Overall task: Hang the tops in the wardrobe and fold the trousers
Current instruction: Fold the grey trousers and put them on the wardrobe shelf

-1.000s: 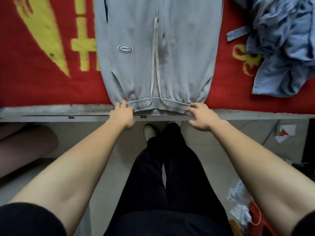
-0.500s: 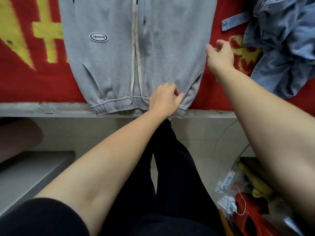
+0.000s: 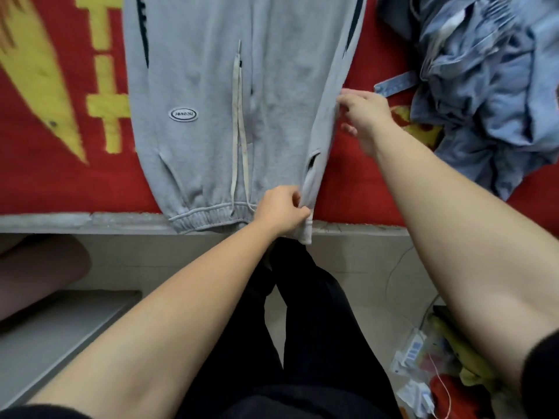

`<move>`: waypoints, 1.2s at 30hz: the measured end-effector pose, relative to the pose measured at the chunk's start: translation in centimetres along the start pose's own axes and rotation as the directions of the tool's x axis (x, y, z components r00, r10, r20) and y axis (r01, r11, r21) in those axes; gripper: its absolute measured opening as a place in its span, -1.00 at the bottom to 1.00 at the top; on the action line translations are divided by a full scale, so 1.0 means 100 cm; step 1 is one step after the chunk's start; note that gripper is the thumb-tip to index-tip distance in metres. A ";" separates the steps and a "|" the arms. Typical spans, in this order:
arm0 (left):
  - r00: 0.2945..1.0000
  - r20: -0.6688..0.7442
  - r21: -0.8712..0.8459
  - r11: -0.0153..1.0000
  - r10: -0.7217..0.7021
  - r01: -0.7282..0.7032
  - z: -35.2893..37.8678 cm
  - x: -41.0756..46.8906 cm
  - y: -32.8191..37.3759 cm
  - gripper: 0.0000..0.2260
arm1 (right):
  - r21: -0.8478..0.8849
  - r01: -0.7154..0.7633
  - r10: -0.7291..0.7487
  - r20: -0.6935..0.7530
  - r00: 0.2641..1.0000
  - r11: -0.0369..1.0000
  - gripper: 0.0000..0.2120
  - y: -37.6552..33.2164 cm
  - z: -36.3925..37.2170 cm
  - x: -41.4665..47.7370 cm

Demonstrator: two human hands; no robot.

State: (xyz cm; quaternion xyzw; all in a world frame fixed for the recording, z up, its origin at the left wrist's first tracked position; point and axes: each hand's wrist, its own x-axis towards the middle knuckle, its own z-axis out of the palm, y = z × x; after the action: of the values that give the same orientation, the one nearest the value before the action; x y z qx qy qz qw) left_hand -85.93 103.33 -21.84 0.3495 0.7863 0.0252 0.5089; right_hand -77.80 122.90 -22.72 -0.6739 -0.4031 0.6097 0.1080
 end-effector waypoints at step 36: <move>0.960 0.015 -0.329 0.905 -0.281 0.271 -0.185 0.023 -0.255 -0.80 | -0.616 0.587 -0.425 0.408 0.808 0.525 -0.69 -0.060 0.370 -0.034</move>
State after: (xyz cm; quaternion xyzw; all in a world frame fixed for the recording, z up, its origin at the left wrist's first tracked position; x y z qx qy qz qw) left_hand -114.99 91.29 -24.78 0.1450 0.8207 0.0889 0.5455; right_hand -113.67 111.74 -25.05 -0.4457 -0.7952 0.4098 -0.0334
